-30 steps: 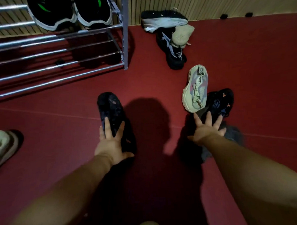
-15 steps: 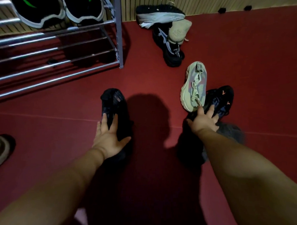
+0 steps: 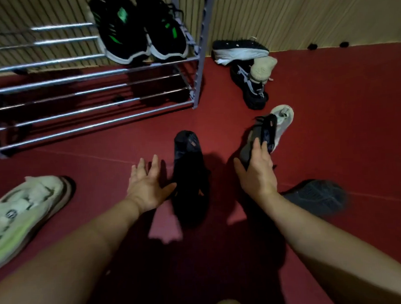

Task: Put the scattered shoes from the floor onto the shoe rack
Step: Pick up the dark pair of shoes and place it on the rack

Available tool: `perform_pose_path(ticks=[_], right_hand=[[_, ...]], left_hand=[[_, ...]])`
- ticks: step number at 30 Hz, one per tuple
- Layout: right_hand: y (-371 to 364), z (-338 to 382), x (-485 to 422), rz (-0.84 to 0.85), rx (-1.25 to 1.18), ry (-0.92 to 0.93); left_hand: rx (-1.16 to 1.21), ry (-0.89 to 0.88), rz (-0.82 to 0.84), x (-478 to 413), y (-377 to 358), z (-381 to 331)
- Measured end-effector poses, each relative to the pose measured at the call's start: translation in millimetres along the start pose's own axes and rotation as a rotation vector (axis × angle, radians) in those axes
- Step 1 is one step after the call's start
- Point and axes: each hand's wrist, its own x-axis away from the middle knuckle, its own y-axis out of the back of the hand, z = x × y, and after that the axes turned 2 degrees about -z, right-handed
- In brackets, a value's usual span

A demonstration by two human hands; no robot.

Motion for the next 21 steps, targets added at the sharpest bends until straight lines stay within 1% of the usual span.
perform_pose_path(ticks=[2,5,6,7,8,9,10,11,13,14,16,18,21], right_hand=[[-11,23,18,0.022,0.101,0.207],[-37,51,39,0.049,0.201,0.613],[-47,57,43,0.139,0.280,0.738],[-57,61,46,0.275,0.401,0.818],[-68,61,49,0.423,0.539,0.825],[-79,60,50,0.534,0.641,0.784],[-87,61,50,0.588,0.685,0.709],[-96,62,49,0.596,0.662,0.614],[-106,73,47,0.515,0.559,0.474],[-108,81,46,0.464,0.561,0.453],[-112,94,41,0.394,0.638,0.483],[-116,103,37,0.403,0.677,0.475],[-125,109,29,0.482,0.668,0.355]], left_hand=[[0.022,0.024,-0.028,6,11,15],[0.027,0.075,-0.064,17,27,42],[0.004,0.094,-0.073,20,32,51],[-0.022,0.117,-0.081,23,37,60],[-0.045,0.145,-0.092,26,43,69],[-0.063,0.179,-0.099,29,48,78],[-0.074,0.212,-0.099,32,53,87],[-0.083,0.241,-0.096,35,56,96],[-0.105,0.271,-0.093,39,60,114],[-0.110,0.282,-0.092,41,60,121],[-0.104,0.301,-0.089,44,58,134],[-0.097,0.313,-0.078,48,54,139],[-0.059,0.341,-0.055,54,51,138]])
